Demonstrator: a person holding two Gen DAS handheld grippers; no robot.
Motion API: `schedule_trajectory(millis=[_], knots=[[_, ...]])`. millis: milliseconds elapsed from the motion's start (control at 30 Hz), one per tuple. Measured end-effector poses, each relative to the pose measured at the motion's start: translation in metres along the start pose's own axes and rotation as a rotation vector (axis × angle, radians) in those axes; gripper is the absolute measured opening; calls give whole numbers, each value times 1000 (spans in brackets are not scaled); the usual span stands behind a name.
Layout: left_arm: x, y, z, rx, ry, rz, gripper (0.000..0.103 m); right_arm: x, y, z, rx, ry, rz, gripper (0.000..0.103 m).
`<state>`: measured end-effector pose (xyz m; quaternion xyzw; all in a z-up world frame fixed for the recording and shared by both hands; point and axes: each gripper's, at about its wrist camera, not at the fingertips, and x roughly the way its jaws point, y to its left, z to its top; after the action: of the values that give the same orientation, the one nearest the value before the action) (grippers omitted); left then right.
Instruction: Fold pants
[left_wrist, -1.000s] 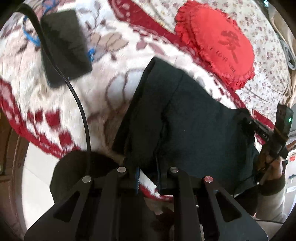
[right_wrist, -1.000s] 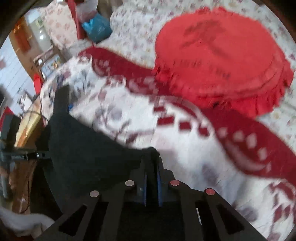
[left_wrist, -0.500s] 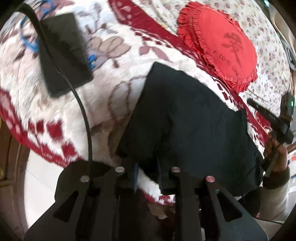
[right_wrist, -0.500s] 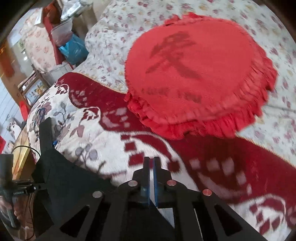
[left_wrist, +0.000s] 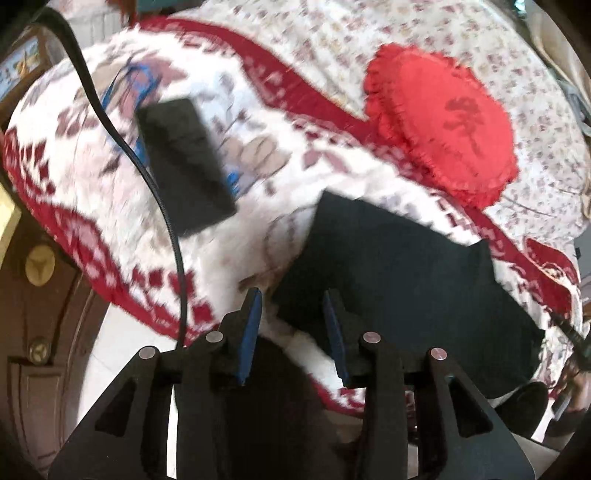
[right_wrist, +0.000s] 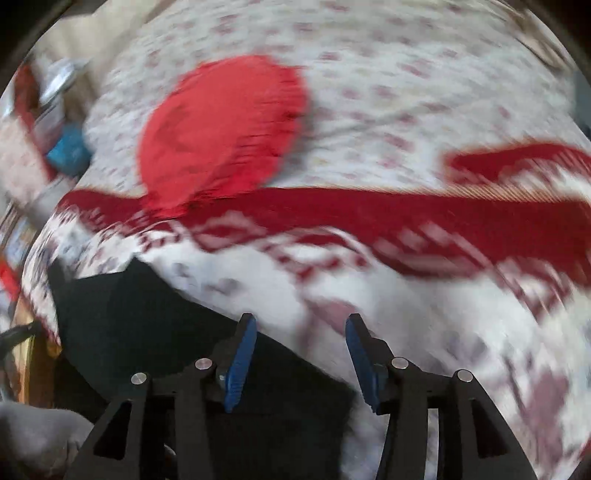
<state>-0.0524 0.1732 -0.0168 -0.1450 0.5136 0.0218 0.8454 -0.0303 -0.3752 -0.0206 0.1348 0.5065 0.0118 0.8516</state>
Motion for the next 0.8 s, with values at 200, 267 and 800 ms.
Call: schedule_trajectory(millis=[200, 267, 800], knots=[[4, -71, 7, 131, -3, -120, 48, 5, -15, -41, 50, 71, 33, 50], [11, -95, 7, 179, 14, -150, 48, 13, -4, -52, 9, 102, 43, 41], [95, -275, -35, 531, 204, -281, 48, 14, -30, -77, 165, 136, 30, 23]])
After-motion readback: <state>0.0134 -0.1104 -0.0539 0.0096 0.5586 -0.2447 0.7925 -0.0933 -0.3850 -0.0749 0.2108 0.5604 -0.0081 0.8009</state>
